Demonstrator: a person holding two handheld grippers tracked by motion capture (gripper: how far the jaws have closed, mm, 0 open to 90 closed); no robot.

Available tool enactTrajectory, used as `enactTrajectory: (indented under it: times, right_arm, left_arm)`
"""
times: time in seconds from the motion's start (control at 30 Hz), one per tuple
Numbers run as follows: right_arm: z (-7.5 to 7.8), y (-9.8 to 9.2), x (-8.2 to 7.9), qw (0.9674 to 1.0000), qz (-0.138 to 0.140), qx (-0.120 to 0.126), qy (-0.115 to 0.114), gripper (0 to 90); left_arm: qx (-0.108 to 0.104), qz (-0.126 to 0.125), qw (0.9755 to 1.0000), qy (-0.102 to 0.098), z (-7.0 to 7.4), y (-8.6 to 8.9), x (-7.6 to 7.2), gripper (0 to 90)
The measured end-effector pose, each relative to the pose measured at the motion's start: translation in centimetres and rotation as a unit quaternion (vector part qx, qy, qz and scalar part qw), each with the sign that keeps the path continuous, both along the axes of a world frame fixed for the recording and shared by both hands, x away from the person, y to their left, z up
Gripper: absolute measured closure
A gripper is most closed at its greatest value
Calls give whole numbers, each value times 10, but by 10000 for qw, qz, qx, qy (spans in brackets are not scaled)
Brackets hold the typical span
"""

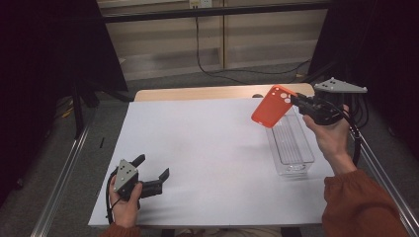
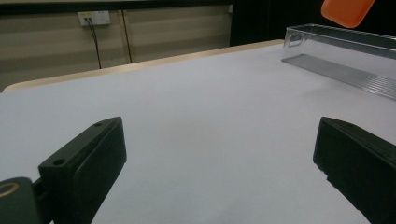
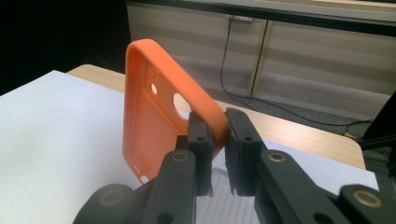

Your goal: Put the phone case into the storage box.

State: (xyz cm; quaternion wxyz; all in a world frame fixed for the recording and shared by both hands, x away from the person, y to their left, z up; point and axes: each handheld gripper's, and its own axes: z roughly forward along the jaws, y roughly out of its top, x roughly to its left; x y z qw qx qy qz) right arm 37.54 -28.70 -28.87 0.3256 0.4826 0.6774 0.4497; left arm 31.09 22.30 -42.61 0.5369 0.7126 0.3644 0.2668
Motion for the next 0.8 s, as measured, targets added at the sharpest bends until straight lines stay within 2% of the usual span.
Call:
enactTrajectory:
  times: [0.2, 0.37, 0.5, 0.8]
  right_arm:
    - [3, -10, 8, 10000, -26, -88, -33, 806]
    - [5, -17, 15, 9997, -77, -230, -28, 806]
    - [7, -24, 21, 9994, -111, -327, -59, 807]
    - [2, -35, 33, 9986, -185, -492, -82, 808]
  left_arm:
    - [-68, 72, 10000, 6, 0, 1, 0, 26]
    - [-28, 60, 10000, 6, 1, 4, 0, 27]
    - [-105, 94, 9999, -32, 3, 7, 0, 27]
    - [-65, 117, 9999, -62, 3, 10, 0, 28]
